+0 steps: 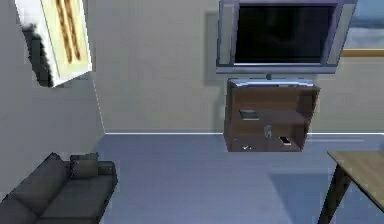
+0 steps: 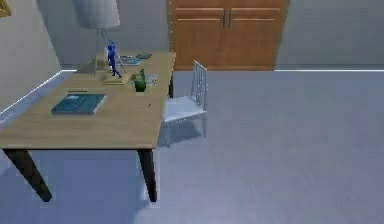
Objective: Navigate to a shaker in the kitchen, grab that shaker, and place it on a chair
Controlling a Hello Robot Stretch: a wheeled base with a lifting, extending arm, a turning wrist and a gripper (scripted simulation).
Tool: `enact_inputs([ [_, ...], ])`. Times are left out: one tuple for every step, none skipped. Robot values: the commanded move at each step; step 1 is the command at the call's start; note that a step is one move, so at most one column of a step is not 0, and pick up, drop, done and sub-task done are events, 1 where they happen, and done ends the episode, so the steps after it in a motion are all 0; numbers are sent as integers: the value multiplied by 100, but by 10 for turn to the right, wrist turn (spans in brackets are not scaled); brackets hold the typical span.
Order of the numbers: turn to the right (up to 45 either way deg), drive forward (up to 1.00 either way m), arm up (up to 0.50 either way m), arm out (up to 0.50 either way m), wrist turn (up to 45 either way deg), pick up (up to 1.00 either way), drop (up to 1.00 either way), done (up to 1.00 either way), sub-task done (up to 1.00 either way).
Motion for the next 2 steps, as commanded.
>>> enact_inputs([
  [450,0,0,0,0,0,0,0,0],
  [450,0,0,0,0,0,0,0,0],
])
